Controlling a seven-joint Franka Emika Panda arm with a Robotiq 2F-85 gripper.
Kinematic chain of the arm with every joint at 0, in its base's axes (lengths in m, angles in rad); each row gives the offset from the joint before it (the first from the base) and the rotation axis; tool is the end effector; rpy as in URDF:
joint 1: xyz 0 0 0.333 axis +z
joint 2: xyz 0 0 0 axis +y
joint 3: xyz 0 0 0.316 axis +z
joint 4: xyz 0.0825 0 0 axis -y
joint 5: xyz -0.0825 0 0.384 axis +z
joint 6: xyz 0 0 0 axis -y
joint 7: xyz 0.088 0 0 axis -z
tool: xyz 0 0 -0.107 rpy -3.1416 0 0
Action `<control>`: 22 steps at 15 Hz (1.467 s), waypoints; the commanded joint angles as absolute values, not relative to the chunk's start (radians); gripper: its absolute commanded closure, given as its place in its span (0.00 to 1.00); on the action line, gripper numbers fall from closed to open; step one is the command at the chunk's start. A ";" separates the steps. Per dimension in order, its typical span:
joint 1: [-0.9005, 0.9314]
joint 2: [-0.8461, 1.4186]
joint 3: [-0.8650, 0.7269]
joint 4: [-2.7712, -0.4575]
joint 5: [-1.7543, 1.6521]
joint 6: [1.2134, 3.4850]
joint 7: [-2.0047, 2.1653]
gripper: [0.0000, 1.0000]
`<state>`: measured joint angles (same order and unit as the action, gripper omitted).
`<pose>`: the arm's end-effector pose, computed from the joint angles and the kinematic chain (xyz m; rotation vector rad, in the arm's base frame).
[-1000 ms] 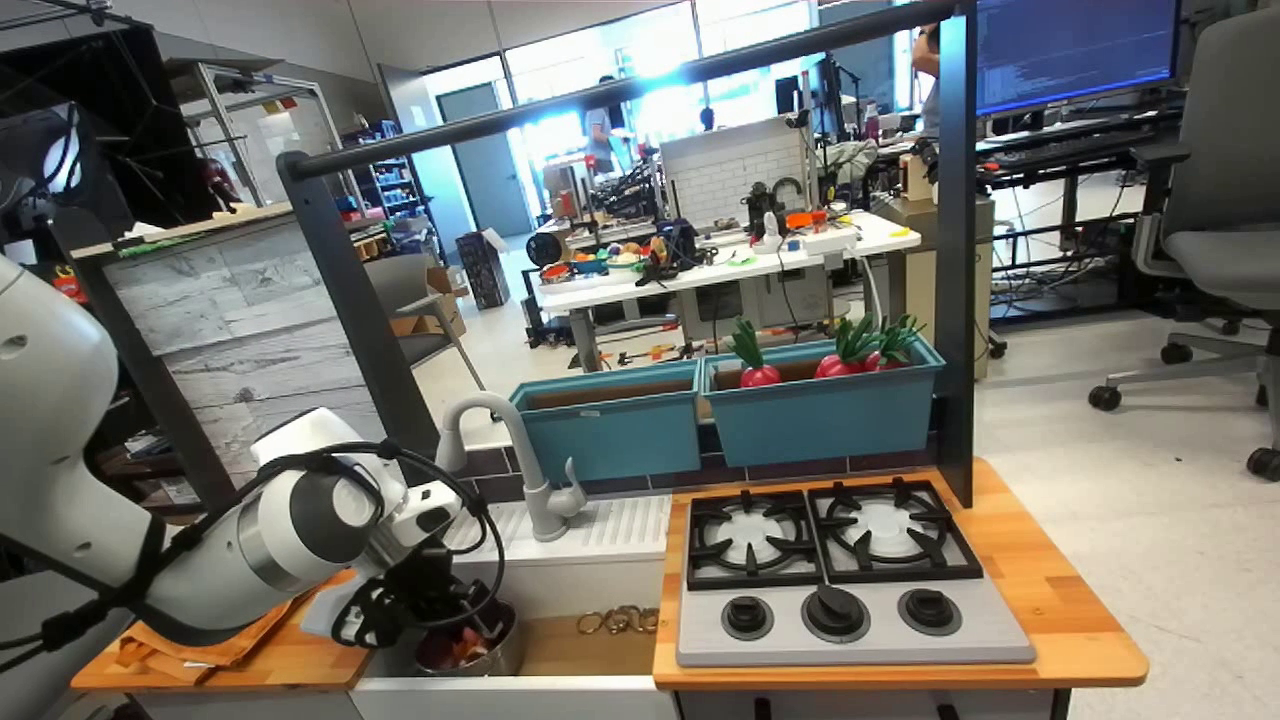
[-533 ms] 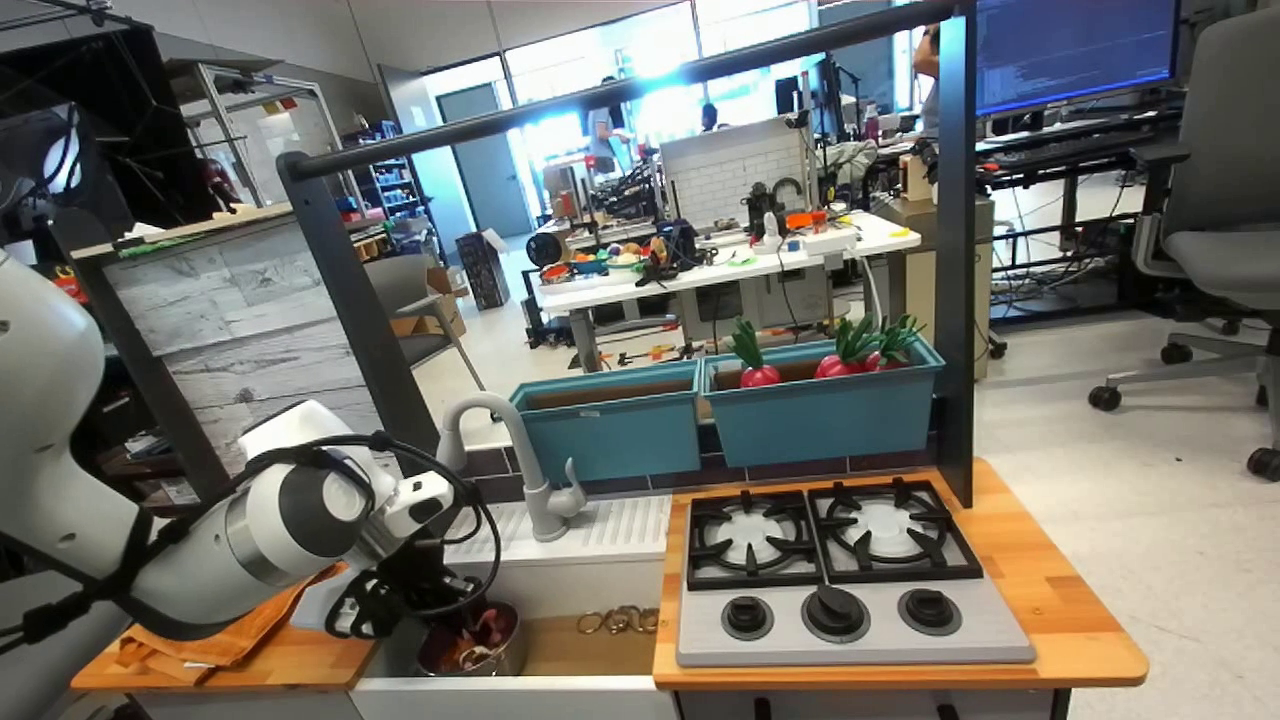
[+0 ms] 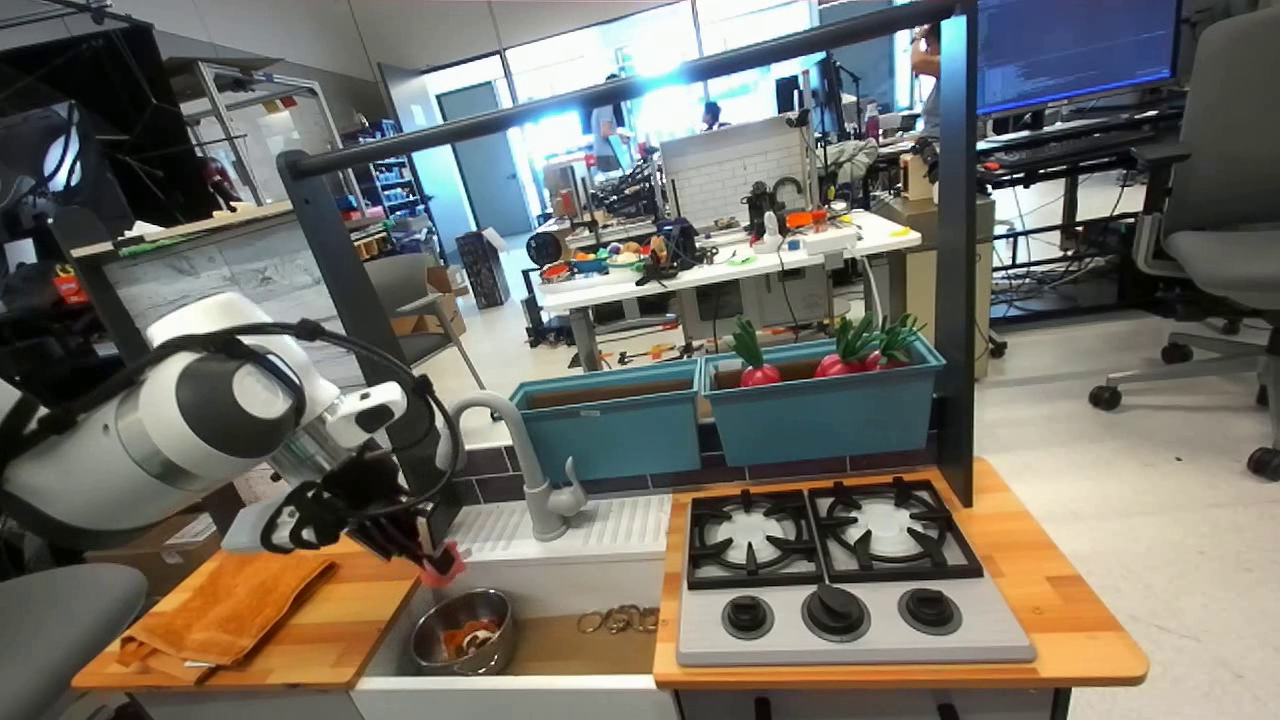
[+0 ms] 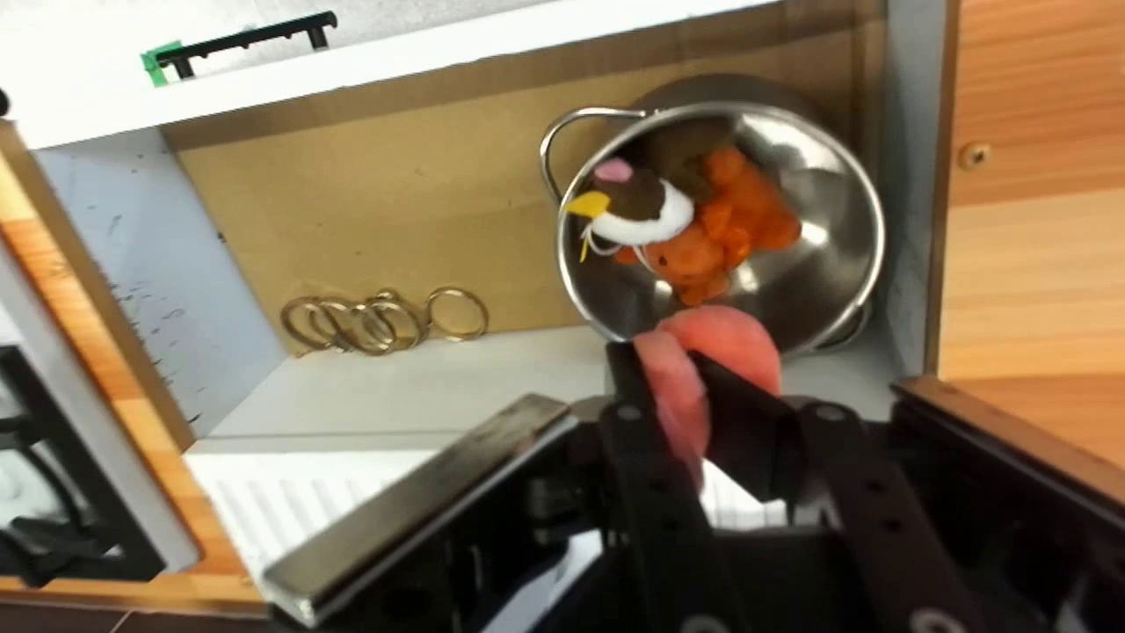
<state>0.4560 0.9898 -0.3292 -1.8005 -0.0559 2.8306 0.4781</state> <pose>0.6190 0.0861 0.0286 2.8740 -0.2097 0.2339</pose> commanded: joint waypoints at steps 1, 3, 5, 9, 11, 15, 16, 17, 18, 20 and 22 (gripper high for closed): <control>0.506 0.791 -0.429 -1.991 -0.040 2.840 0.577 0.96; 0.435 0.727 -0.437 -1.994 -0.028 2.784 0.580 0.96; 0.355 0.718 -0.439 -1.957 -0.018 2.747 0.593 0.96; 0.145 0.798 -0.385 -1.804 0.045 2.663 0.609 0.96; 0.046 0.847 -0.350 -1.715 0.090 2.615 0.617 0.96; -0.058 0.941 -0.310 -1.571 0.176 2.569 0.709 0.96; -0.072 0.962 -0.306 -1.542 0.193 2.577 0.743 0.96; -0.085 0.975 -0.298 -1.521 0.212 2.594 0.773 0.96; -0.093 0.993 -0.293 -1.497 0.228 2.610 0.809 0.96; -0.099 1.023 -0.290 -1.459 0.253 2.641 0.887 0.96; -0.093 1.043 -0.291 -1.439 0.272 2.682 0.970 0.57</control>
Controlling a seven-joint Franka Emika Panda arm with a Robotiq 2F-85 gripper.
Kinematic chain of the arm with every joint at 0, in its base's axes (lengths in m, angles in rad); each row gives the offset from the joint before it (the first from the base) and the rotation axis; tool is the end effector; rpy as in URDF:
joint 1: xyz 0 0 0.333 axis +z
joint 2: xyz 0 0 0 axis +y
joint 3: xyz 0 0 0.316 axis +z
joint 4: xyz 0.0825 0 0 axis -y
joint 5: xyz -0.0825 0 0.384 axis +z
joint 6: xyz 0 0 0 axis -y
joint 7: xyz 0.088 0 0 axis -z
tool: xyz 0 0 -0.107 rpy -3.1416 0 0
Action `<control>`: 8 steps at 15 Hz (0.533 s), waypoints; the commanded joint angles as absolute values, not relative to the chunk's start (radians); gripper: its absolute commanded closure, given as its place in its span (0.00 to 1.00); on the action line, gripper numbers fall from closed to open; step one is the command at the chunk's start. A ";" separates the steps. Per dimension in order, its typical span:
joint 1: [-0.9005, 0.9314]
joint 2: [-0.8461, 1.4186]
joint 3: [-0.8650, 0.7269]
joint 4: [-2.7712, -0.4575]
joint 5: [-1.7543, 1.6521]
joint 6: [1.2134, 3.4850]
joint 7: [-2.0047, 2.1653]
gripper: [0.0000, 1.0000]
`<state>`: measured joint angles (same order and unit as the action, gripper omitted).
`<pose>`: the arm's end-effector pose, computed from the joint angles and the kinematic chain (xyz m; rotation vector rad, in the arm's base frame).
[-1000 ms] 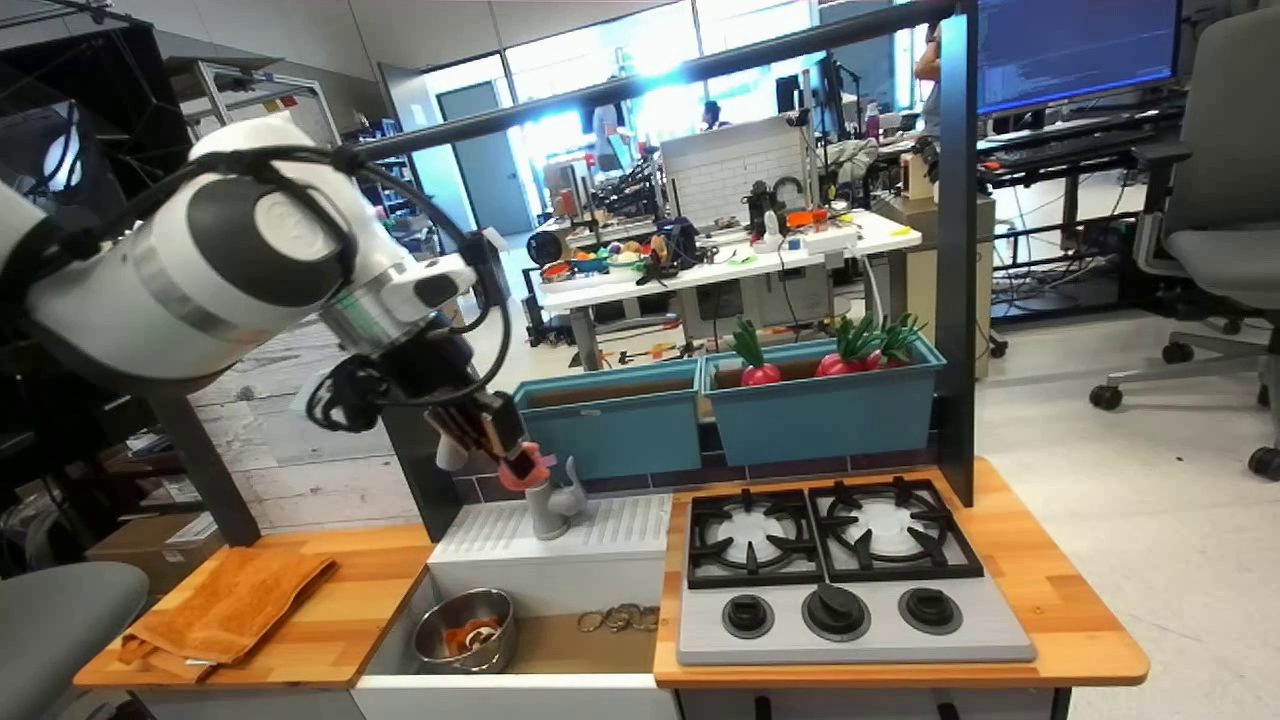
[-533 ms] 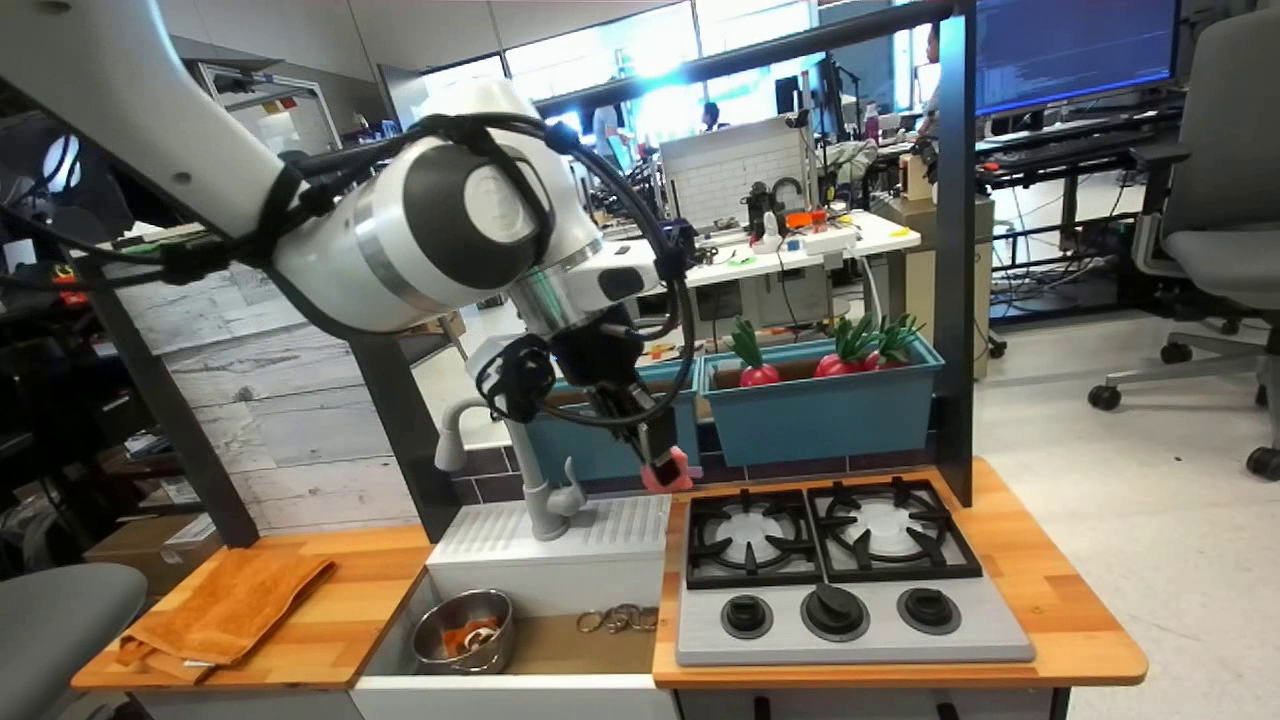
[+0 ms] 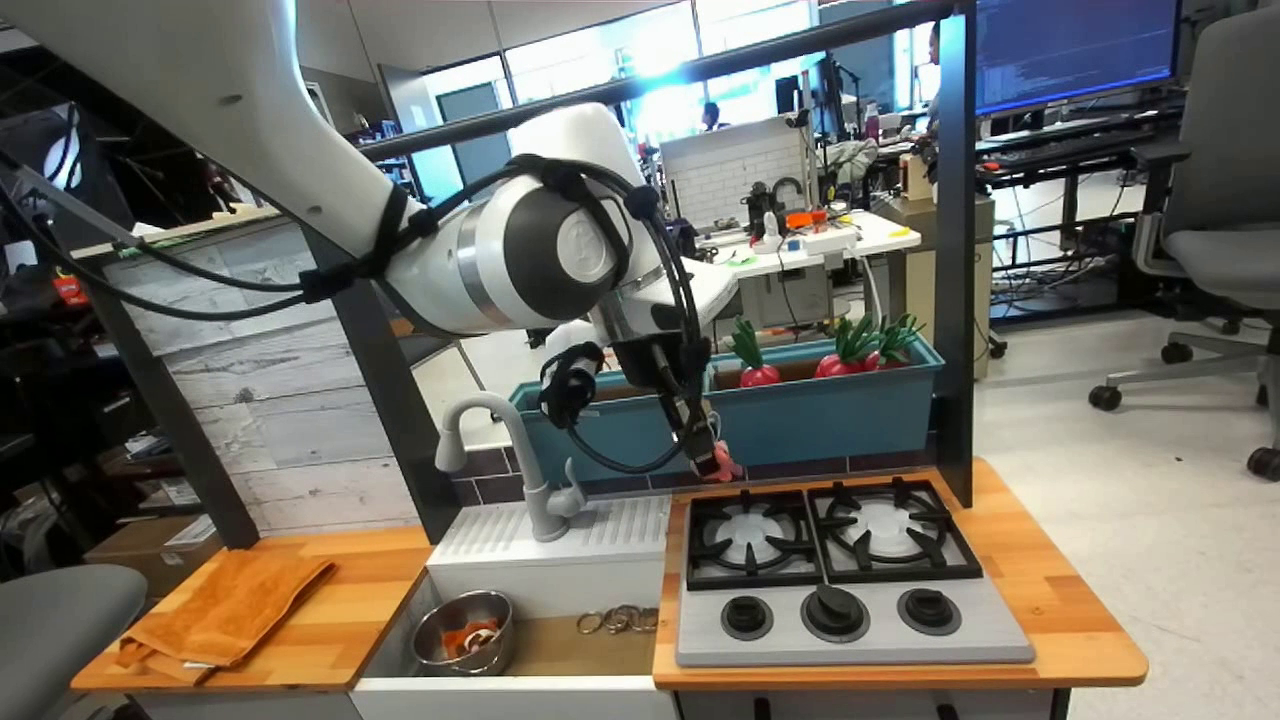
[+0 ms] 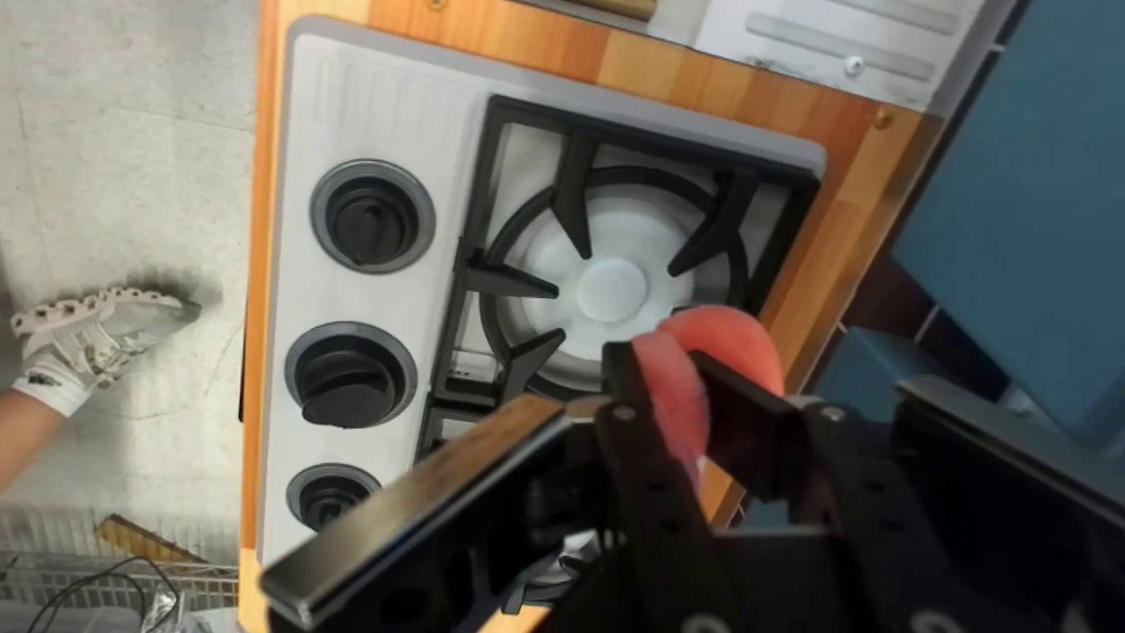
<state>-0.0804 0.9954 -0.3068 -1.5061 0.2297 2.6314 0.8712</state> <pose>0.6730 -0.2398 0.1067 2.4397 -1.8425 0.3144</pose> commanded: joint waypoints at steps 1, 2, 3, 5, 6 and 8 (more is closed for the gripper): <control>-0.087 1.051 -0.293 -1.435 0.278 2.711 1.014 0.51; -0.082 1.051 -0.290 -1.439 0.272 2.728 1.033 0.45; -0.088 1.029 -0.293 -1.464 0.233 2.687 0.995 0.62; -0.085 1.038 -0.289 -1.459 0.235 2.708 1.027 0.21; -0.089 1.007 -0.268 -1.491 0.203 2.667 0.950 0.20; -0.076 0.943 -0.245 -1.590 0.178 2.681 0.852 0.13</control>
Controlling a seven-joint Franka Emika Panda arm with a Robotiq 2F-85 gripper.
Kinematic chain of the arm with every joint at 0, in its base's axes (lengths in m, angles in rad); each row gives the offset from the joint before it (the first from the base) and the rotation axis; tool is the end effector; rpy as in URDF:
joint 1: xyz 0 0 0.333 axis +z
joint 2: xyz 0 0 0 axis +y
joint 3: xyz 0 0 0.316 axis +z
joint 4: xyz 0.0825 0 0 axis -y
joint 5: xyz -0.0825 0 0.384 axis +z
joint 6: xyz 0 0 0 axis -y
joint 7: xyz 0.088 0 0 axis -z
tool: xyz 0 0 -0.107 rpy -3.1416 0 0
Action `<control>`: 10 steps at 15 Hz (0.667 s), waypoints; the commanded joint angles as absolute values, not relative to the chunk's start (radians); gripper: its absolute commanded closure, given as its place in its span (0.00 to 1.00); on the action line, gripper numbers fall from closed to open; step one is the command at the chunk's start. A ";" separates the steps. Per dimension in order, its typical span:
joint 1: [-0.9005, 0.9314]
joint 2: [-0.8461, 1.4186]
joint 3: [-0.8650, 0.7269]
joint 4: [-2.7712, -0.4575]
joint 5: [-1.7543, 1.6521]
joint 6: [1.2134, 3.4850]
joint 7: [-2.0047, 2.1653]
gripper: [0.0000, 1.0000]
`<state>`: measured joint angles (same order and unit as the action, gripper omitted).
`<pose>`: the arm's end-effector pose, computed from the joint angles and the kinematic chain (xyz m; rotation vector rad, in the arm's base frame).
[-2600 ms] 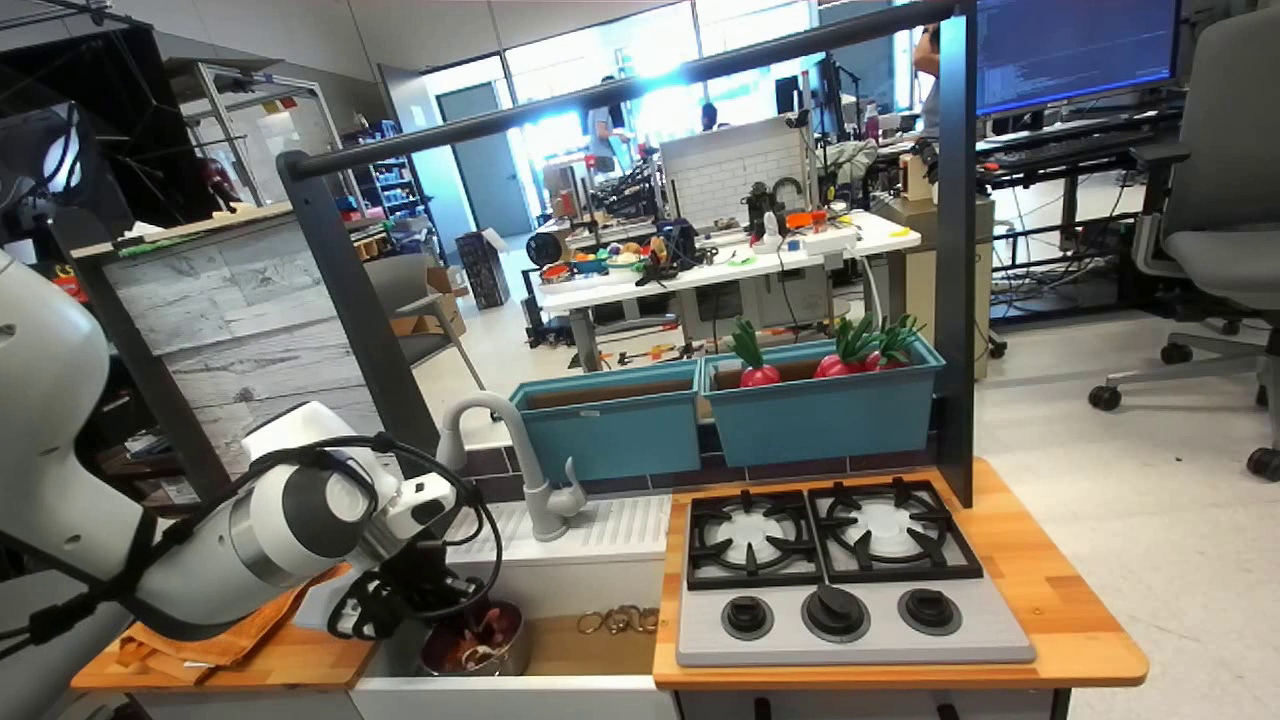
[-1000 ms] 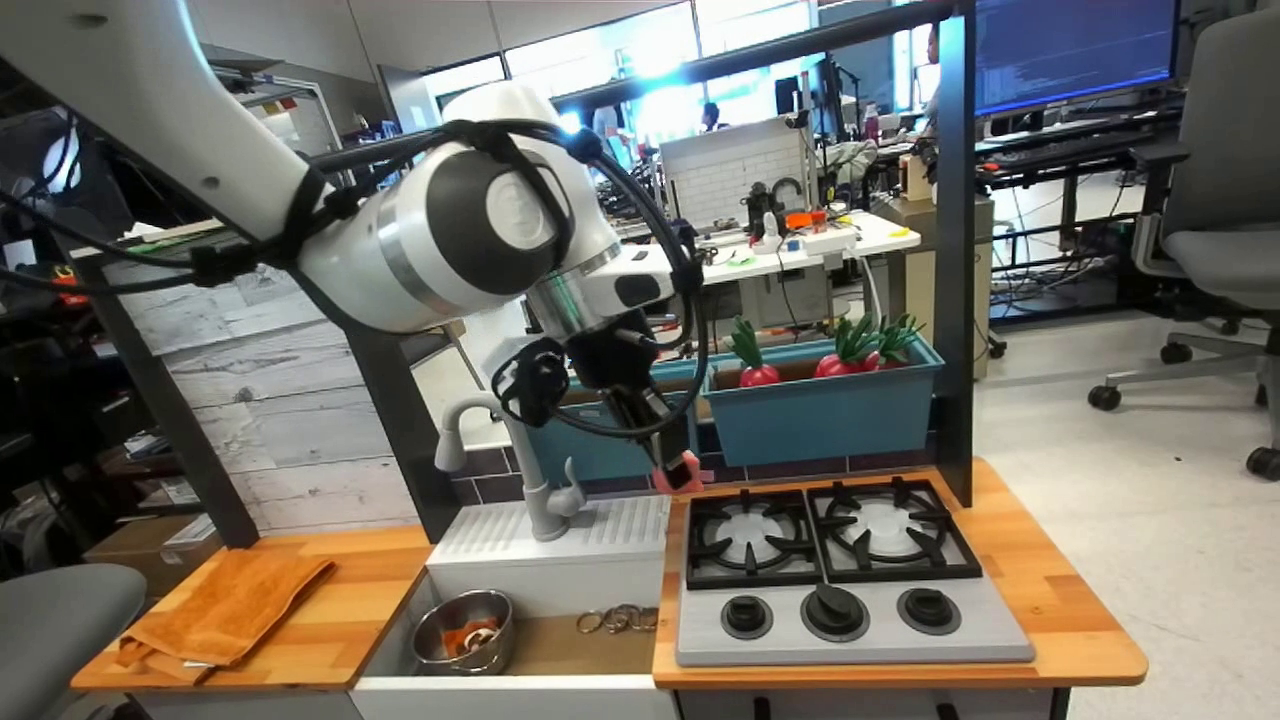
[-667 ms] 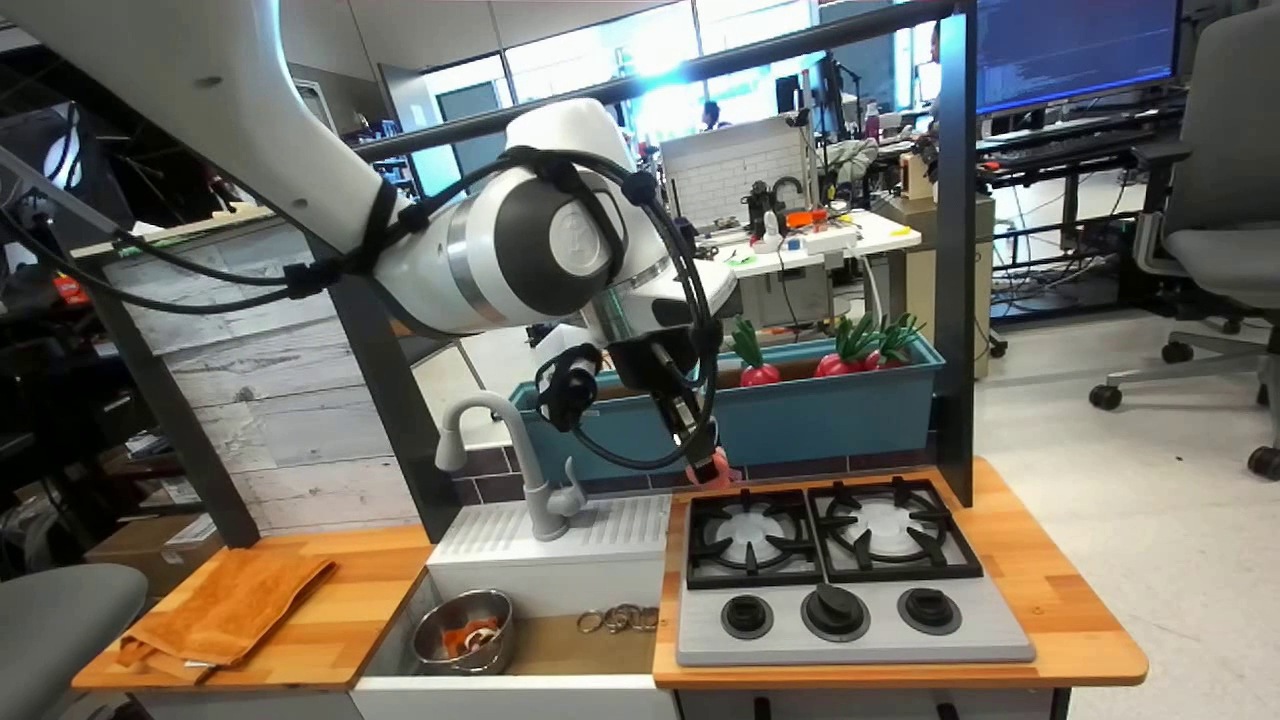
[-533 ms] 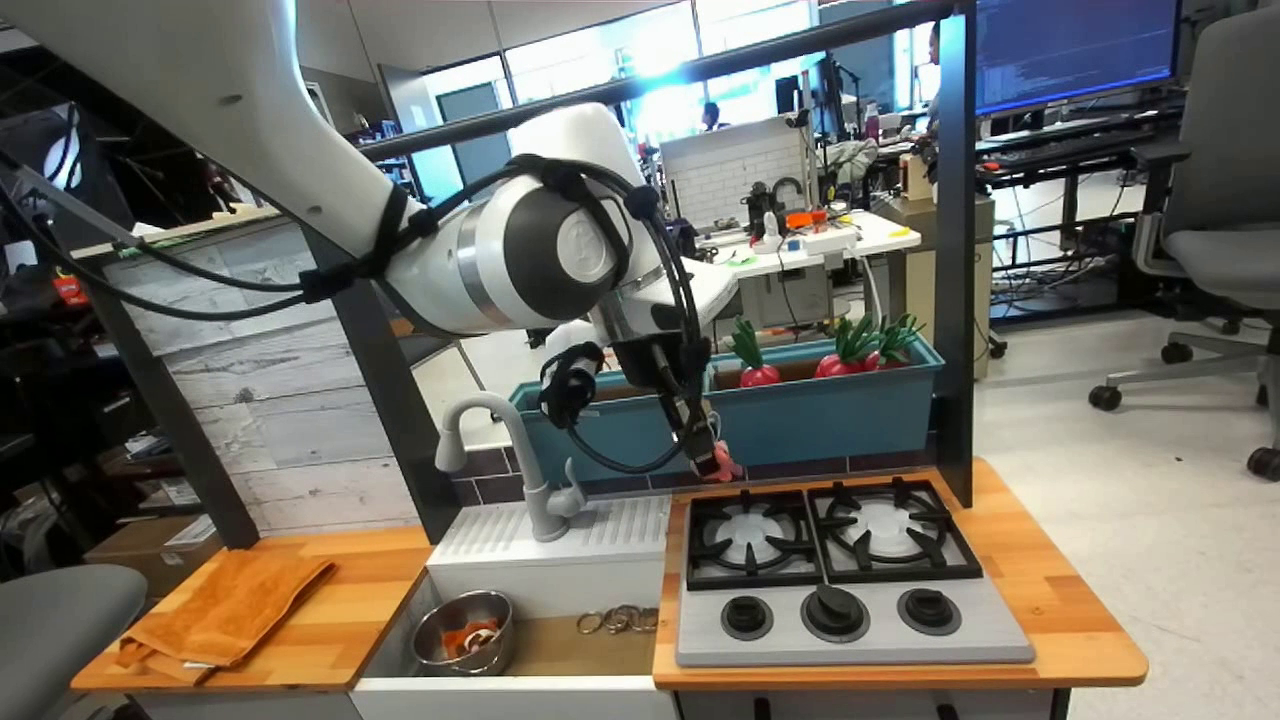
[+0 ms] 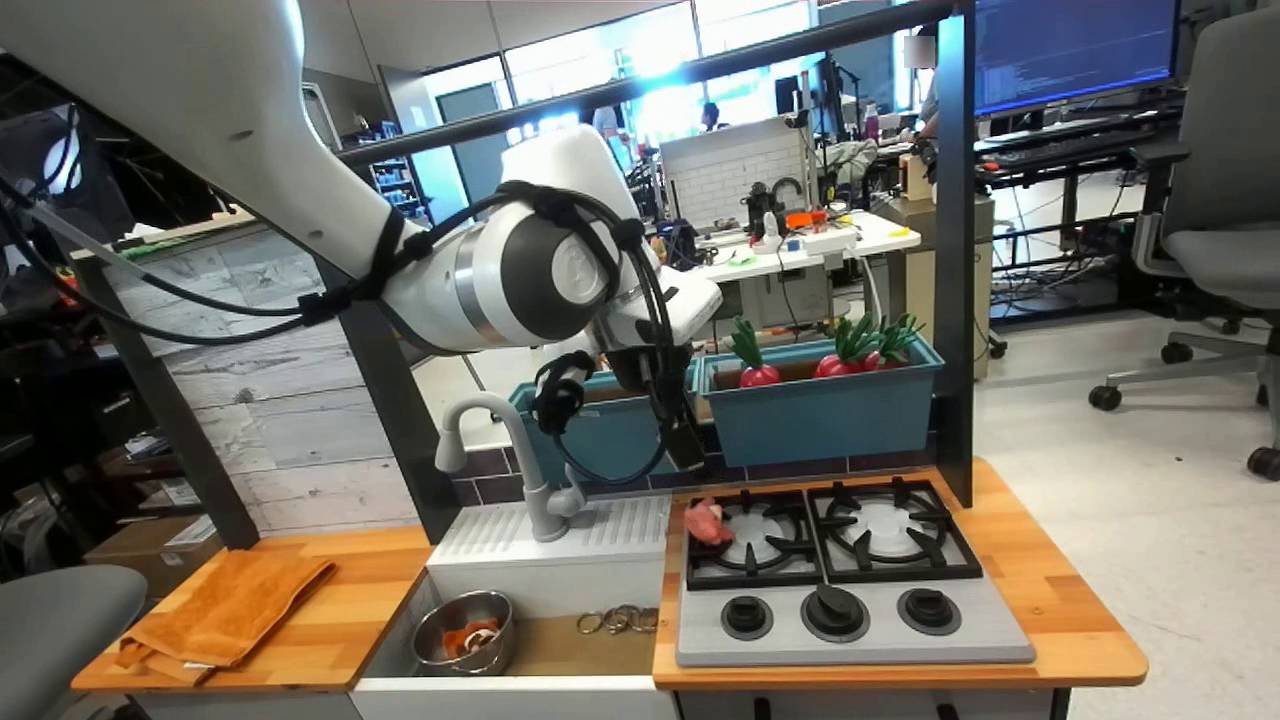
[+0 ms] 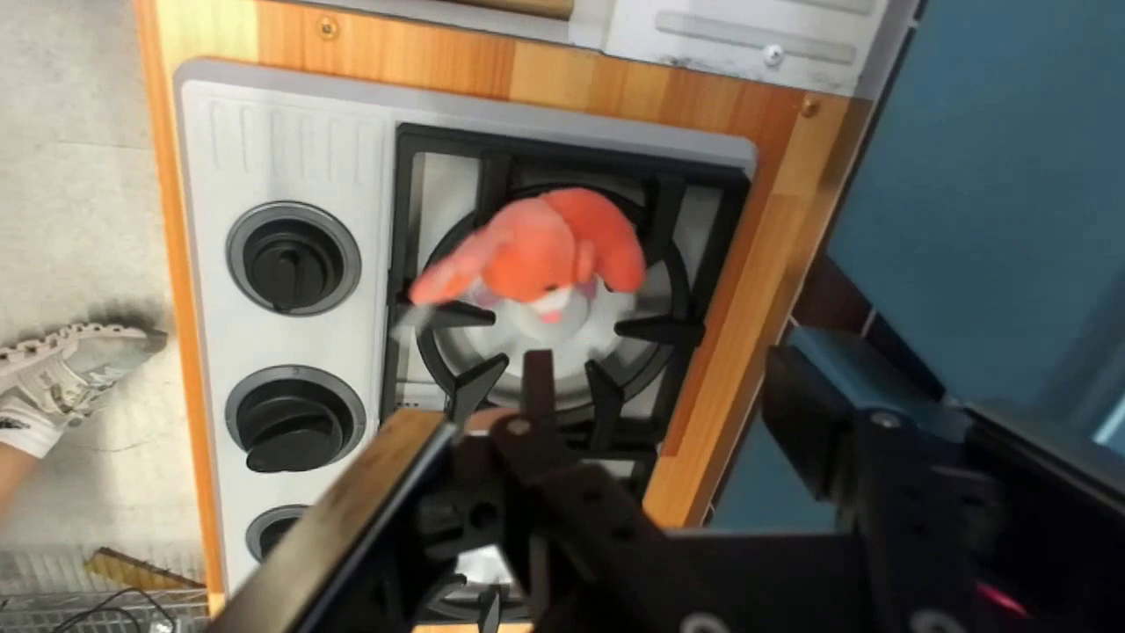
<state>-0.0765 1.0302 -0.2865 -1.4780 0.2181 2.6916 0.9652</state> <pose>0.6840 -0.2260 0.0969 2.3990 -1.9267 0.3923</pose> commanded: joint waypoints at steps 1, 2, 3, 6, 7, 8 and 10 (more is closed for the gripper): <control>-0.071 0.906 -0.233 -1.644 0.174 2.692 0.803 0.06; -0.067 0.871 -0.221 -1.691 0.169 2.698 0.755 0.00; -0.067 0.841 -0.211 -1.731 0.164 2.695 0.704 0.00; -0.043 0.760 -0.202 -1.794 0.138 2.669 0.574 0.00; -0.036 0.746 -0.194 -1.801 0.133 2.672 0.533 0.00; -0.031 0.739 -0.179 -1.800 0.132 2.674 0.492 0.00; -0.025 0.746 -0.133 -1.786 0.143 2.679 0.416 0.00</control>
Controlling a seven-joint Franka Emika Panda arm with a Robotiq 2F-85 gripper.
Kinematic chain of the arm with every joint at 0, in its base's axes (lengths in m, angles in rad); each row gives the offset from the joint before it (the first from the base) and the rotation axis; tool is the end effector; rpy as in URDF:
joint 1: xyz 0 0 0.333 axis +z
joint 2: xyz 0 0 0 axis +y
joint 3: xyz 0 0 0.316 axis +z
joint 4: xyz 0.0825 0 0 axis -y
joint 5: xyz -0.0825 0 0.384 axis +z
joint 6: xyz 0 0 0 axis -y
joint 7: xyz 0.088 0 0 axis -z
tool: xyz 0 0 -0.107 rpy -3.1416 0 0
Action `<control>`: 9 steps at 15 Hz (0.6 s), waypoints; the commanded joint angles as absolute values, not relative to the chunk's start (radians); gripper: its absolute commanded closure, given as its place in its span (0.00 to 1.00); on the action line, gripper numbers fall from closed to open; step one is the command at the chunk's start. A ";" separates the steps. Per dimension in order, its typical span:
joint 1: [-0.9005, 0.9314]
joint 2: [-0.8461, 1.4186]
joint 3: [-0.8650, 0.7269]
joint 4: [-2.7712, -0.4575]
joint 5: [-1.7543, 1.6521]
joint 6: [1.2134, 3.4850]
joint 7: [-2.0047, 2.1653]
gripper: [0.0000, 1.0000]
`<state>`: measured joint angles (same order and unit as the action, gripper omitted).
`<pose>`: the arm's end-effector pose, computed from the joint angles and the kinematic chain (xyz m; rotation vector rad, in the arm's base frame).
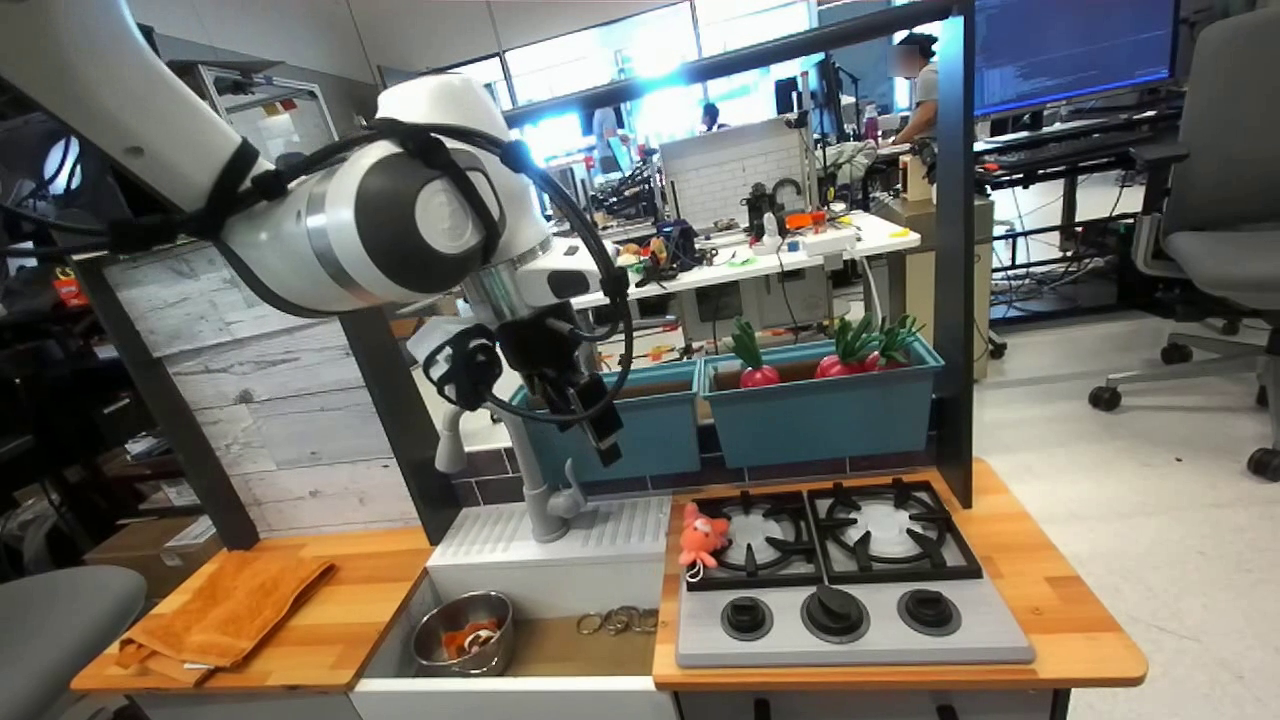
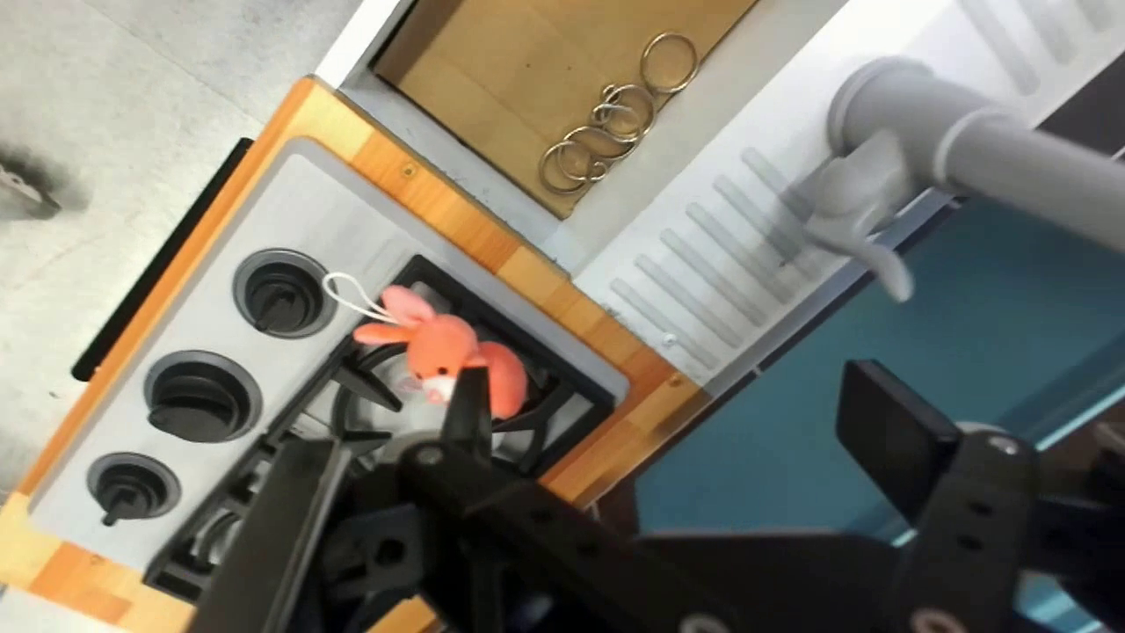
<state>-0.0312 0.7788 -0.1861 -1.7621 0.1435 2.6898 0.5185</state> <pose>0.6563 -0.1386 0.1449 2.8599 -1.2034 0.2682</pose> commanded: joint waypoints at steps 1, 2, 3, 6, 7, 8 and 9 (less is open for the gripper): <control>-0.024 0.760 -0.102 -1.770 0.150 2.680 0.381 0.00; -0.024 0.769 -0.073 -1.766 0.153 2.684 0.345 0.00; -0.022 0.784 -0.043 -1.753 0.155 2.681 0.312 0.00; -0.035 0.816 0.068 -1.722 0.179 2.662 0.204 0.00; -0.046 0.822 0.104 -1.711 0.191 2.637 0.167 0.00; -0.004 0.803 0.034 -1.751 0.178 2.682 0.239 0.00; -0.004 0.810 0.059 -1.744 0.186 2.675 0.216 0.00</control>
<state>-0.0158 0.8099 0.0715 -1.7474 0.1697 2.6788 0.2256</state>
